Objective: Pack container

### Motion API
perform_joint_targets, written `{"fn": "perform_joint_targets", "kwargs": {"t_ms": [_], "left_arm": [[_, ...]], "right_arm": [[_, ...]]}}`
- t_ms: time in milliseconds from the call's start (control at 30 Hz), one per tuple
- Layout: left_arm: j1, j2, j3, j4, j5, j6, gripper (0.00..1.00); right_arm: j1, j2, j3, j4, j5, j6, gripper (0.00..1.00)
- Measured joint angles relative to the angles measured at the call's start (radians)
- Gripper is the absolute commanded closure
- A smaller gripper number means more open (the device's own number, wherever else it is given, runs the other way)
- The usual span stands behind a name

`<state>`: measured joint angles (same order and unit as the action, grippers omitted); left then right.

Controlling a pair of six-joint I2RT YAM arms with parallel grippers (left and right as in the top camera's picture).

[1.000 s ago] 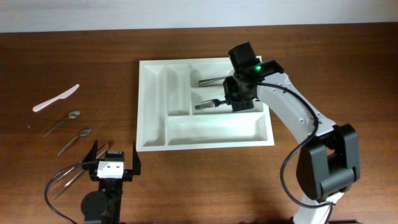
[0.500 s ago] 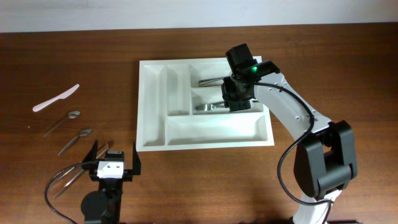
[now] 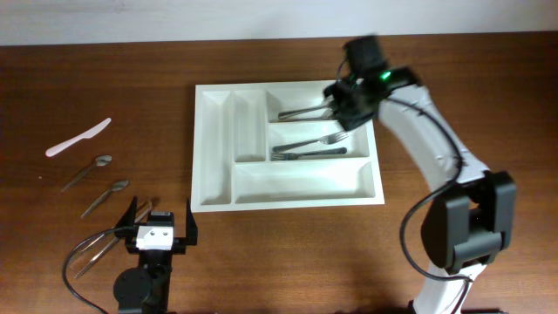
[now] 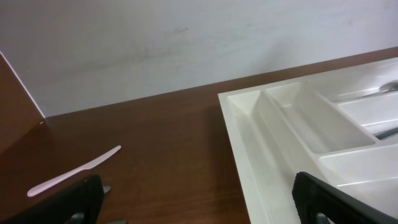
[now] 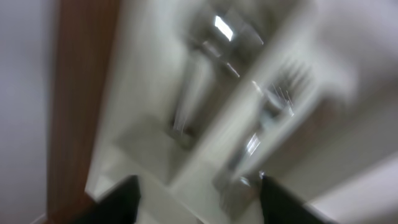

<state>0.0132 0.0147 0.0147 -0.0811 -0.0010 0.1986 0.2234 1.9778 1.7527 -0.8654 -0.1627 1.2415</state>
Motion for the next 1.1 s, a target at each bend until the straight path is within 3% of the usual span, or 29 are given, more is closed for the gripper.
{"fn": "perform_joint_targets", "kwargs": {"t_ms": [33,300,433,567,800,967,1100], "left_arm": [[0.0,0.0,0.0,0.0,0.0,0.0,0.01],[0.0,0.0,0.0,0.0,0.0,0.0,0.01],[0.0,0.0,0.0,0.0,0.0,0.0,0.01],[0.0,0.0,0.0,0.0,0.0,0.0,0.01],[0.0,0.0,0.0,0.0,0.0,0.0,0.01],[0.0,0.0,0.0,0.0,0.0,0.0,0.01],[0.0,0.0,0.0,0.0,0.0,0.0,0.01]], "right_arm": [[-0.028,0.0,0.06,-0.04,0.001,-0.104,0.01],[-0.236,0.0,0.439,-0.465,0.049,-0.735,0.01],[-0.345,0.0,0.578,-0.698,0.121,-0.937,0.01],[-0.444,-0.002,0.628,-0.827,0.164,-1.063,0.01],[-0.523,-0.04,0.561,-0.826,0.184,-1.188,0.01],[-0.534,-0.232,0.29,-0.826,0.189,-1.242,0.01],[-0.558,-0.41,0.063,-0.726,0.205,-1.293,0.01]]}}
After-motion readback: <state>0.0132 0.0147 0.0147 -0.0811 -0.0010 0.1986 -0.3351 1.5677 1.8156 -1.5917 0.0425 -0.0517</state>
